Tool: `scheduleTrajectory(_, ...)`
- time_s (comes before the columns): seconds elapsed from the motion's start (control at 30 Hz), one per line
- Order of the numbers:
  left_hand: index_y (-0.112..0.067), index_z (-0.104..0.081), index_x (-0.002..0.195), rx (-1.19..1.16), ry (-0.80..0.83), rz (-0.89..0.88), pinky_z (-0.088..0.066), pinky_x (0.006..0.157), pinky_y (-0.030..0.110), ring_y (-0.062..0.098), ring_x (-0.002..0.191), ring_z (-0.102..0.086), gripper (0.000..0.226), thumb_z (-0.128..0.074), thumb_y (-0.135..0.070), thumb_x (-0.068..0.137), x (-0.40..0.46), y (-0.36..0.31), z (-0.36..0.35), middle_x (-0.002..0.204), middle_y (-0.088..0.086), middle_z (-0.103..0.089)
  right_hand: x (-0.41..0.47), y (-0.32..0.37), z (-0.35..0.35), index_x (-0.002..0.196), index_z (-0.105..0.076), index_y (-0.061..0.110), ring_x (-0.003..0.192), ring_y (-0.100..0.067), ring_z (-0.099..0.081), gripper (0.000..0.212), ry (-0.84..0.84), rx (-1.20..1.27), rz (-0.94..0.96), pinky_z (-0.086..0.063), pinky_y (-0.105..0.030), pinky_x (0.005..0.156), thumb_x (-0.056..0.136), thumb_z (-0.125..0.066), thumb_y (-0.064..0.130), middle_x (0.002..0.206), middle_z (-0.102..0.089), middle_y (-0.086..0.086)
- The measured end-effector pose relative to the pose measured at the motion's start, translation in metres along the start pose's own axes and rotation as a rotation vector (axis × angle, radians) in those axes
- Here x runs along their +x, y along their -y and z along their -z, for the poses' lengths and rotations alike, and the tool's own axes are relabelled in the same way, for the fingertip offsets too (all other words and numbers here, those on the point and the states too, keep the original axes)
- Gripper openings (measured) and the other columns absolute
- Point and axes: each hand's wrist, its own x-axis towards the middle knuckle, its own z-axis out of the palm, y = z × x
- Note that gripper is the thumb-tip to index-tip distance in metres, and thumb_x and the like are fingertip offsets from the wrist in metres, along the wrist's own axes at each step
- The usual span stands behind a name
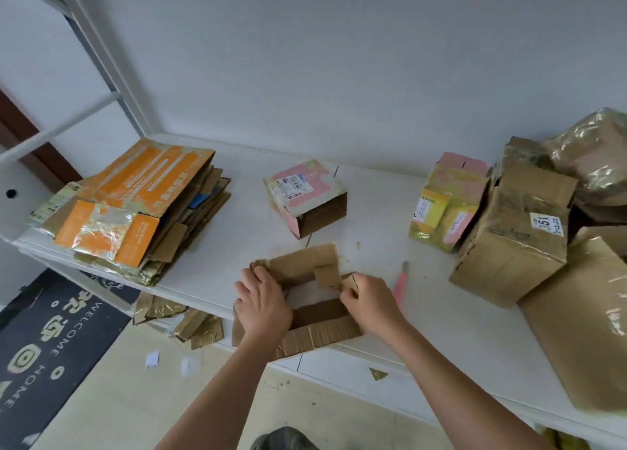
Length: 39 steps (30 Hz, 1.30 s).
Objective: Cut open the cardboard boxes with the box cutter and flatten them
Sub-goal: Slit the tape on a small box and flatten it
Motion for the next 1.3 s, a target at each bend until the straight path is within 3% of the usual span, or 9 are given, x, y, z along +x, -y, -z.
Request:
scheduleTrajectory(0.2,-0.013,-0.028,0.124,-0.398,0.054,0.079,-0.046,0.098,0.043,0.031,0.113,-0.043,0.055,-0.067,-0.021,0.087,0.005,-0.001,0.016,0.122,0.006,-0.027,-0.001,0.001,-0.003,0.132,-0.051,0.019,0.109,-0.017,-0.06,0.05,-0.034,0.029,0.012,-0.048,-0.022,0.081,0.089,-0.072,0.033,0.121,-0.061,0.002)
scheduleTrajectory(0.4,-0.029,-0.036,0.143,-0.884,0.103,0.088,-0.048,0.054,0.021,0.013,0.088,-0.055,0.064,-0.049,0.006,0.091,0.024,0.013,0.051,0.122,0.006,-0.05,0.006,0.005,0.006,0.145,-0.043,0.019,0.117,-0.022,-0.06,0.048,-0.234,0.095,0.058,-0.047,-0.029,0.092,0.099,-0.057,0.017,0.128,-0.063,-0.003)
scheduleTrajectory(0.57,-0.037,-0.063,0.123,-1.311,0.098,0.027,-0.056,0.09,0.047,0.028,0.113,-0.057,0.067,-0.037,0.016,0.093,0.027,0.035,0.081,0.127,0.01,-0.056,0.015,0.009,0.032,0.155,-0.025,0.036,0.063,-0.003,-0.054,0.073,-0.326,0.366,0.201,-0.043,-0.017,0.06,0.096,-0.054,0.004,0.069,-0.056,0.015)
scheduleTrajectory(0.7,-0.017,-0.068,0.111,-1.618,0.183,0.083,-0.057,0.086,0.037,0.023,0.102,-0.064,0.053,-0.031,0.018,0.094,0.03,0.061,0.078,0.118,0.01,-0.063,0.016,0.004,0.04,0.146,-0.046,0.032,0.094,0.001,-0.059,0.069,-0.219,0.164,0.415,-0.041,-0.004,0.076,0.092,-0.053,-0.009,0.113,-0.061,0.017)
scheduleTrajectory(0.83,-0.007,-0.062,0.094,-1.604,0.296,0.244,-0.058,0.076,0.033,0.025,0.096,-0.063,0.047,-0.026,0.021,0.086,0.034,0.084,0.054,0.106,0.015,-0.064,0.014,-0.007,0.023,0.139,-0.054,0.036,0.093,-0.011,-0.061,0.074,0.032,-0.247,0.428,-0.045,-0.02,0.07,0.085,-0.053,-0.016,0.116,-0.06,0.011)
scheduleTrajectory(1.0,-0.005,-0.06,0.075,-1.433,0.281,0.455,-0.043,0.061,0.034,0.024,0.07,-0.054,0.023,-0.038,-0.002,0.083,0.036,0.1,0.039,0.081,0.011,-0.063,0.007,-0.013,-0.005,0.14,-0.052,0.036,0.121,-0.015,-0.057,0.061,0.309,-0.282,0.337,-0.046,-0.027,0.097,0.092,-0.053,-0.003,0.139,-0.056,0.01)
scheduleTrajectory(1.13,-0.008,-0.064,0.104,-1.052,0.274,0.412,-0.052,0.067,0.035,0.028,0.082,-0.064,0.027,-0.058,-0.034,0.095,0.04,0.101,0.033,0.094,0.01,-0.066,0.013,-0.002,-0.015,0.148,-0.036,0.043,0.114,-0.012,-0.056,0.046,0.303,-0.242,0.234,-0.047,-0.03,0.088,0.102,-0.039,0.049,0.13,-0.058,0.008)
scheduleTrajectory(1.23,-0.014,-0.062,0.122,-0.882,0.233,0.319,-0.051,0.06,0.03,0.023,0.083,-0.064,0.033,-0.066,-0.029,0.093,0.045,0.095,0.031,0.098,0.005,-0.065,0.013,0.008,-0.028,0.143,-0.045,0.038,0.109,-0.016,-0.047,0.045,0.289,-0.408,0.228,-0.046,-0.032,0.082,0.101,-0.04,0.052,0.122,-0.045,0.001)
scheduleTrajectory(1.3,-0.011,-0.061,0.128,-0.804,0.206,0.273,-0.05,0.071,0.033,0.024,0.091,-0.061,0.038,-0.067,-0.023,0.093,0.051,0.088,0.03,0.111,0.008,-0.065,0.01,0.01,-0.041,0.138,-0.05,0.031,0.123,-0.021,-0.039,0.045,0.221,-0.498,0.263,-0.043,-0.037,0.097,0.097,-0.053,0.048,0.13,-0.038,-0.001)
